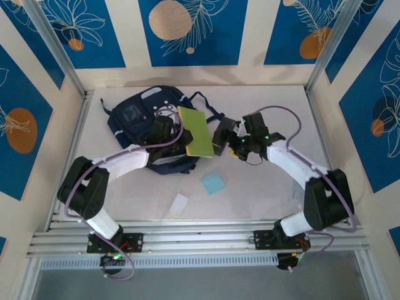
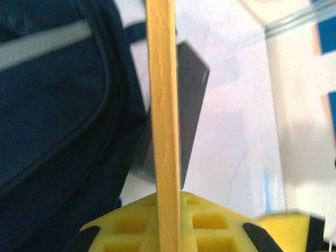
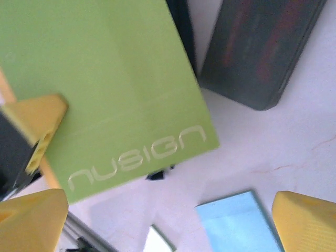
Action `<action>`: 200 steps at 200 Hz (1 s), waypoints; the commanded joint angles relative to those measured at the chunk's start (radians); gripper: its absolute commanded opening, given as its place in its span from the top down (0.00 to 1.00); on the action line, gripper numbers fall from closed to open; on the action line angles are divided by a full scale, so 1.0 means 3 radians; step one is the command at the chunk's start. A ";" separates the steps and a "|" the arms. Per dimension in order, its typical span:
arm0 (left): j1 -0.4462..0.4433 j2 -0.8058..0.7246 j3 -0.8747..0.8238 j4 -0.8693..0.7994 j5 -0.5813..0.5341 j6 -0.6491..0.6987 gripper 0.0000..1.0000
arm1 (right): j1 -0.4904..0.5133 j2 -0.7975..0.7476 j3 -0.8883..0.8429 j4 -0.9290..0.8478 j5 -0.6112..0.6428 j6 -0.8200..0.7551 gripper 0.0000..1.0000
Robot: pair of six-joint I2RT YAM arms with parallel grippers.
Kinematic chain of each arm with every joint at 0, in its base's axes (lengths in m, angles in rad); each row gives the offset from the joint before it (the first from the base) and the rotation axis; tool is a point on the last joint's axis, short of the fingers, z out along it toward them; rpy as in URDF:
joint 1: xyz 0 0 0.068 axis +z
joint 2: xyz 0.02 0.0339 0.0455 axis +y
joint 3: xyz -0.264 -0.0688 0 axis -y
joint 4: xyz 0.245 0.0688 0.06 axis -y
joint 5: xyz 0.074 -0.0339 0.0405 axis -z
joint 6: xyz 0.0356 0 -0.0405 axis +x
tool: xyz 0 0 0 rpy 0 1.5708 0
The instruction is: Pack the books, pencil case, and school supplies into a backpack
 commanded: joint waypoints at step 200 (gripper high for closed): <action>-0.0324 -0.0463 -0.0838 0.1641 -0.0688 -0.1257 0.85 | 0.0598 0.0343 -0.1001 0.3815 0.0906 0.1820 1.00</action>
